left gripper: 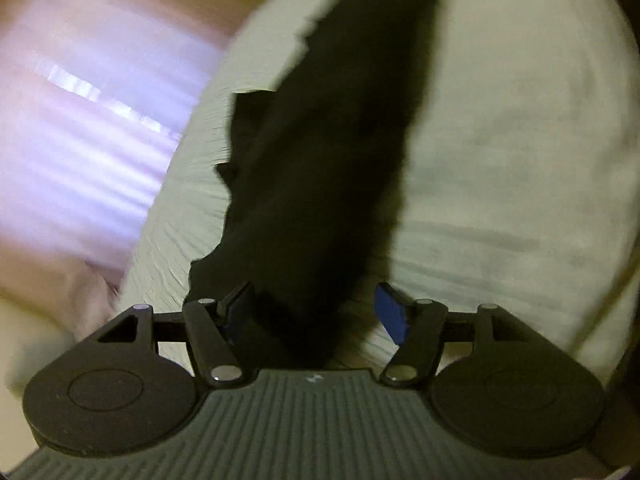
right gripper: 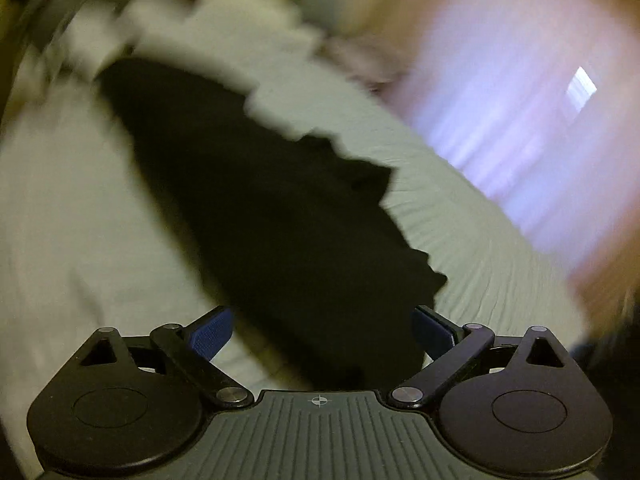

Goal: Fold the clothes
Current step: 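Fold the held hem over toward the collar with both grippers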

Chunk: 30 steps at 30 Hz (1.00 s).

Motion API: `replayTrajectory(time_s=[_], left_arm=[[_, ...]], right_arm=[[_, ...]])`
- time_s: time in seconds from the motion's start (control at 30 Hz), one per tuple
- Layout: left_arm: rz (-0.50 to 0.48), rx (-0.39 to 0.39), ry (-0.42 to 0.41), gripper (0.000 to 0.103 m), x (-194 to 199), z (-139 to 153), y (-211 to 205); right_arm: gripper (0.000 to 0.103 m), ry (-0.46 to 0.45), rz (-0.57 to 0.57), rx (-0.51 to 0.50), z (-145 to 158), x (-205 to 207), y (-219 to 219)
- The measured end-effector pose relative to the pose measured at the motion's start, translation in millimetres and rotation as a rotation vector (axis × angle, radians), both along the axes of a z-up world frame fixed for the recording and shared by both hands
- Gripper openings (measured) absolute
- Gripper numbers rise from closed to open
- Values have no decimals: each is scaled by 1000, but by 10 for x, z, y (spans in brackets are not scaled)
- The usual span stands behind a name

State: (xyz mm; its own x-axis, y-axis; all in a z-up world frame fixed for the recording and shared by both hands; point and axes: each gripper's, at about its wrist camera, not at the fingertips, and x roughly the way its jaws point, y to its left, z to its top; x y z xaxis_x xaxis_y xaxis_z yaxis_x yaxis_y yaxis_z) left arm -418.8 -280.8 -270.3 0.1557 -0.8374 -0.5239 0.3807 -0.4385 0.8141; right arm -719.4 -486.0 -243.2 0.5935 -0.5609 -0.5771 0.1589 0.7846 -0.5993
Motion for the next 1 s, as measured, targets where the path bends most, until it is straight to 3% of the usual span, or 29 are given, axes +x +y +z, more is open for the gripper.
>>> replayTrajectory(time_s=[0.07,0.1,0.13,0.2,0.27,0.3,0.33,0.37,0.53,0.67,0.77,0.87,1.0], left_arm=[[-6,-39,-82,62,-9,-121,-66],[5,-57,-104,59,6,-158,-124],[28,-70,-119,50,35,-172,-199],[43,-82,-144,37,87,-175,-310],[45,-72,-160,19,116,-178,-382],[52,-60,-149,16,133,-153,-396],[60,-50,-131,13,146,-110,-390],[68,-46,-109,11,136,-59,-366],[80,-55,2,6,79,350,18],[50,-48,40,6,-132,533,675],[41,-44,61,6,-321,555,1222],[54,-23,83,7,-471,429,1670],[100,16,107,14,-584,171,1896]], right_arm=[[97,69,34,-84,-131,116,30],[90,84,39,-116,-171,176,8],[80,100,43,-148,-211,236,-14],[72,135,41,-189,-267,349,-132],[72,175,66,-233,-344,438,-202],[69,197,84,-251,-379,468,-222],[48,211,92,-254,-393,488,-251],[34,225,89,-251,-394,493,-298],[8,168,13,-182,-53,280,-252],[6,135,5,-205,299,-131,217],[6,122,-7,-188,398,-523,702],[6,114,-17,-154,376,-884,1244],[7,112,-41,-81,179,-1195,1670]])
